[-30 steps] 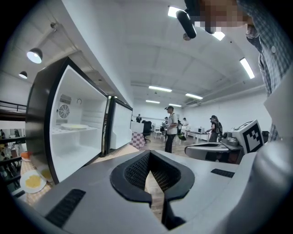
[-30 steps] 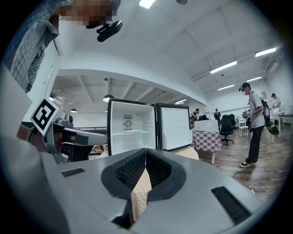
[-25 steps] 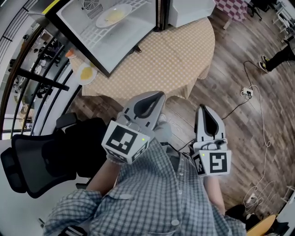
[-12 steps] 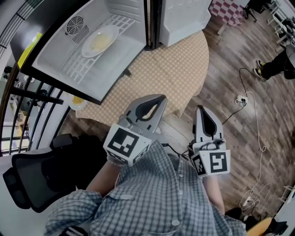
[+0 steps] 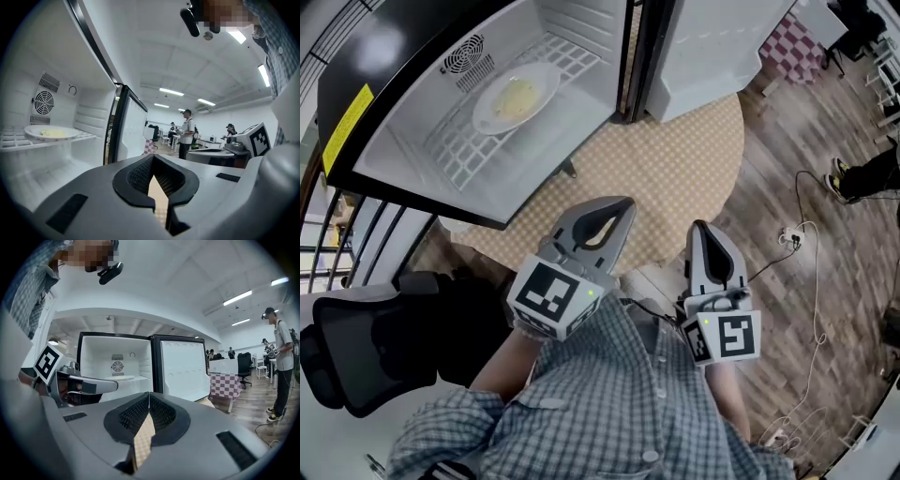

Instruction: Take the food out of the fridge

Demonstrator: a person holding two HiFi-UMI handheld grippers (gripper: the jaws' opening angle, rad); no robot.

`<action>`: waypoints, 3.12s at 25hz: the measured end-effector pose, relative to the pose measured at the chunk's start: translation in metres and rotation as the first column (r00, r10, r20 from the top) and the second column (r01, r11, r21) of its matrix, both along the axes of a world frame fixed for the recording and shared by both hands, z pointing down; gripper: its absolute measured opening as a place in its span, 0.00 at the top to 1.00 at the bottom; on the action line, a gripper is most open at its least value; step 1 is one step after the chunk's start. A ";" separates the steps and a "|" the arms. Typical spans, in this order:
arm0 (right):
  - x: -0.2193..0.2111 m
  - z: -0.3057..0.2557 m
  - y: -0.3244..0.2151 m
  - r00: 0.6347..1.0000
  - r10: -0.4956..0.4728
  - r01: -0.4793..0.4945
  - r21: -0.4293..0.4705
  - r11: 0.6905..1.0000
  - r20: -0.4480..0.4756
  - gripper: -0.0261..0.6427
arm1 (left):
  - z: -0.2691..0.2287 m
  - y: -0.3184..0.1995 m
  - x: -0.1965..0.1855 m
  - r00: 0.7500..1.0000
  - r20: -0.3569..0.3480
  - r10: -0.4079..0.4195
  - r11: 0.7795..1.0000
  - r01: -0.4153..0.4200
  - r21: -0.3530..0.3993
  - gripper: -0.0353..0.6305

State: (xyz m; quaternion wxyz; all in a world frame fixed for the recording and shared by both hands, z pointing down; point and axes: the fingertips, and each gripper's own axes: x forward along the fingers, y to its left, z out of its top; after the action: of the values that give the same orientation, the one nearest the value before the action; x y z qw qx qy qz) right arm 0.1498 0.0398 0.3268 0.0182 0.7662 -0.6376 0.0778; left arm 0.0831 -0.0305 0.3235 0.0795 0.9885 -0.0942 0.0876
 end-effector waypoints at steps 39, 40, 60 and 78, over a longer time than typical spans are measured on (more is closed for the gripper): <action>-0.076 -0.007 -0.205 0.589 -0.724 0.745 0.107 0.659 0.358 0.94 | -0.011 -0.078 -0.076 0.683 -0.014 -0.730 0.683 0.730 0.023 0.94; -0.079 -0.006 -0.209 0.574 -0.718 0.743 0.119 0.659 0.394 0.94 | -0.012 -0.077 -0.078 0.673 -0.016 -0.739 0.673 0.739 0.025 0.94; -0.105 0.018 -0.283 0.341 -0.476 0.589 0.210 0.780 0.810 0.89 | -0.012 -0.066 -0.099 0.626 -0.004 -0.780 0.624 0.779 0.064 0.94; -0.111 0.020 -0.291 0.326 -0.425 0.546 0.199 0.814 0.844 0.89 | 0.000 -0.083 -0.129 0.535 0.017 -0.844 0.535 0.845 -0.022 0.94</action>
State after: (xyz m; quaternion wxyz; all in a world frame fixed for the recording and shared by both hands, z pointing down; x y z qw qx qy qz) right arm 0.0385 -0.2509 0.3470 -0.2328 0.3919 -0.7510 0.4778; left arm -0.0458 -0.1139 0.3231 0.1254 0.8193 -0.5579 0.0418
